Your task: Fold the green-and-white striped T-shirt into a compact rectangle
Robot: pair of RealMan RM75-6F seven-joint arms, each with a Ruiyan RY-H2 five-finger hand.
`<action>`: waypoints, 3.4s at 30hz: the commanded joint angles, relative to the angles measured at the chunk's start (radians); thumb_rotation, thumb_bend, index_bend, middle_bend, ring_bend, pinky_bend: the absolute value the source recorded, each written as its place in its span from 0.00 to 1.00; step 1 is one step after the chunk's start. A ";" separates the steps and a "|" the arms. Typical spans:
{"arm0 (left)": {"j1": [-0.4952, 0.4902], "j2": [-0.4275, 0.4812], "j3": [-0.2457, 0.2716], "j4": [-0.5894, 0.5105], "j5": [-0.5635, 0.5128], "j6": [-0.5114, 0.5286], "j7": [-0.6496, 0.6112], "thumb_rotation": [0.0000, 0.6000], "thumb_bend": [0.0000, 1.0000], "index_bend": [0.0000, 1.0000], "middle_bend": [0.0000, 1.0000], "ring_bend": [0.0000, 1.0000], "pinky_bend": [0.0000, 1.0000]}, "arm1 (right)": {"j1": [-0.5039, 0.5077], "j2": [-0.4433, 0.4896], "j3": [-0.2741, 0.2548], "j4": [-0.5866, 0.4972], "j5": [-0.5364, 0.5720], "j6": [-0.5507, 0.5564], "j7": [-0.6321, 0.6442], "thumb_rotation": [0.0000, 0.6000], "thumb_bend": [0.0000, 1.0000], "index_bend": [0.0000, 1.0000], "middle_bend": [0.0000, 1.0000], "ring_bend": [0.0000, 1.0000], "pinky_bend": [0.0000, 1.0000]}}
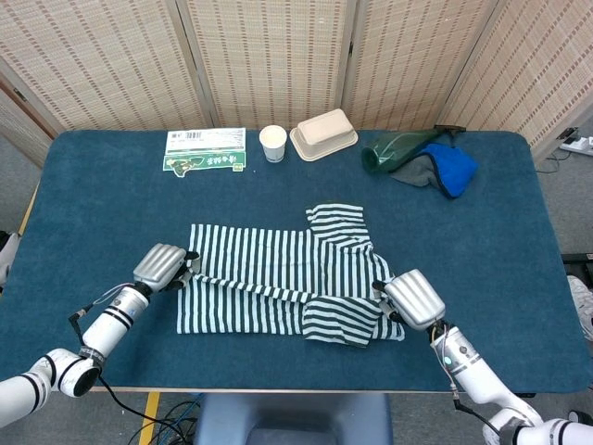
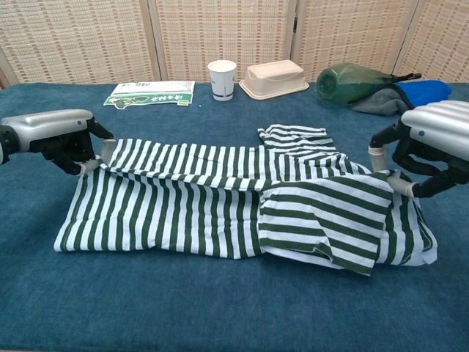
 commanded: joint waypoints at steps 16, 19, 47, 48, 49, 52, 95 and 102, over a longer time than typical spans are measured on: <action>-0.147 -0.120 -0.050 0.218 -0.132 -0.170 0.122 1.00 0.56 0.61 1.00 0.92 0.97 | 0.102 -0.113 0.080 0.164 0.104 -0.071 -0.085 1.00 0.45 0.61 0.91 1.00 1.00; -0.167 -0.144 -0.064 0.260 -0.173 -0.204 0.133 1.00 0.56 0.61 1.00 0.91 0.97 | 0.115 -0.127 0.087 0.190 0.119 -0.081 -0.086 1.00 0.45 0.61 0.91 1.00 1.00; -0.225 -0.236 -0.091 0.439 -0.320 -0.280 0.213 1.00 0.56 0.58 1.00 0.91 0.97 | 0.192 -0.248 0.100 0.414 0.133 -0.062 -0.041 1.00 0.45 0.61 0.91 1.00 1.00; -0.225 -0.236 -0.091 0.440 -0.321 -0.279 0.214 1.00 0.56 0.58 1.00 0.91 0.97 | 0.194 -0.251 0.103 0.419 0.135 -0.061 -0.040 1.00 0.45 0.61 0.91 1.00 1.00; -0.226 -0.237 -0.092 0.442 -0.322 -0.279 0.214 1.00 0.56 0.58 1.00 0.91 0.97 | 0.195 -0.252 0.103 0.422 0.137 -0.061 -0.040 1.00 0.45 0.61 0.91 1.00 1.00; -0.229 -0.239 -0.095 0.449 -0.328 -0.278 0.216 1.00 0.56 0.58 1.00 0.91 0.97 | 0.202 -0.257 0.102 0.432 0.144 -0.071 -0.050 1.00 0.45 0.61 0.91 1.00 1.00; -0.106 -0.163 -0.138 0.267 -0.464 -0.055 0.339 1.00 0.29 0.00 0.95 0.86 0.91 | 0.267 -0.312 0.202 0.490 0.376 -0.119 -0.234 1.00 0.11 0.13 0.88 1.00 1.00; -0.045 -0.090 -0.127 0.146 -0.429 0.017 0.304 1.00 0.29 0.00 0.95 0.86 0.91 | 0.220 -0.233 0.145 0.342 0.286 -0.064 -0.130 1.00 0.12 0.20 0.88 1.00 1.00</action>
